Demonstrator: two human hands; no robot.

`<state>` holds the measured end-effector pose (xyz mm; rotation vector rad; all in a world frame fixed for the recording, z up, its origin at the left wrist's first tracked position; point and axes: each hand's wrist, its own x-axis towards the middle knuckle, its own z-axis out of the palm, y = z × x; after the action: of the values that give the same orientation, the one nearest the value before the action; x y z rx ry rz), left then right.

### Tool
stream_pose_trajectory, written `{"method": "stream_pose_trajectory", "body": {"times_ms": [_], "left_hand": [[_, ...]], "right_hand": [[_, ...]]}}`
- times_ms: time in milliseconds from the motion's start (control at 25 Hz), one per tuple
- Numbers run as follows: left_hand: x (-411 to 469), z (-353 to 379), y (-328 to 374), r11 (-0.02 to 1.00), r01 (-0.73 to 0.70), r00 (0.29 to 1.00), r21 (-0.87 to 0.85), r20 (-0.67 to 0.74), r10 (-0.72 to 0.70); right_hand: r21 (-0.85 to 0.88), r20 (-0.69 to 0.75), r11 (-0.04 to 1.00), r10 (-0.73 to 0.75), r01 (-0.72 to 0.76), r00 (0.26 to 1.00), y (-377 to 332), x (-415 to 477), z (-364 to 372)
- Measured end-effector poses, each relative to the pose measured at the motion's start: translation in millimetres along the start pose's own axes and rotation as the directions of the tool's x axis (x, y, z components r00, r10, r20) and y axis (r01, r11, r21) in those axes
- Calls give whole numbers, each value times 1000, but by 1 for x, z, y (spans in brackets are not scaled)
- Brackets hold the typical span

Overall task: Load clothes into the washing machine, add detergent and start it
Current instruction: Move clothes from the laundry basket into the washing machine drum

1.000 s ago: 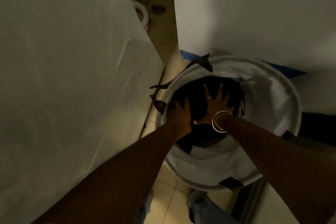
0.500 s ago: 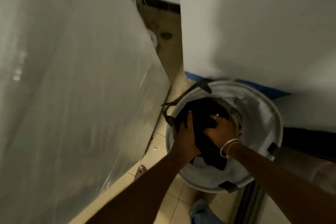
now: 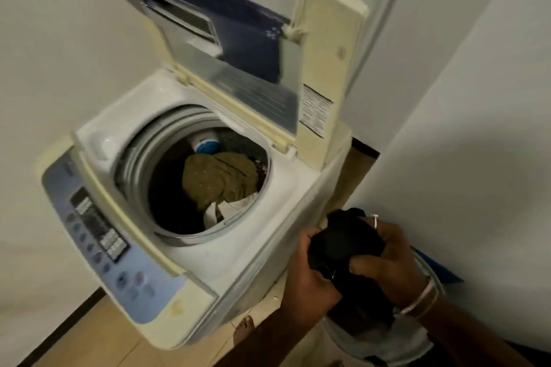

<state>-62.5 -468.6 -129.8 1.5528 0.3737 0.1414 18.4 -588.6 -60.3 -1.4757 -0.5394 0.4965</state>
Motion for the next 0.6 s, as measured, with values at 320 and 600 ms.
{"method": "stream_pose_trajectory", "body": {"times_ms": [320,600], "left_hand": [[65,-193,183,818,-494,781,294,-264,567],[166,-304,211,735,-546,697,402,-269,665]], "right_hand": [[-98,39,853,-512,513,858,-139,154,157],[-493,-63,660,-677,567,734,-113,262,226]]}}
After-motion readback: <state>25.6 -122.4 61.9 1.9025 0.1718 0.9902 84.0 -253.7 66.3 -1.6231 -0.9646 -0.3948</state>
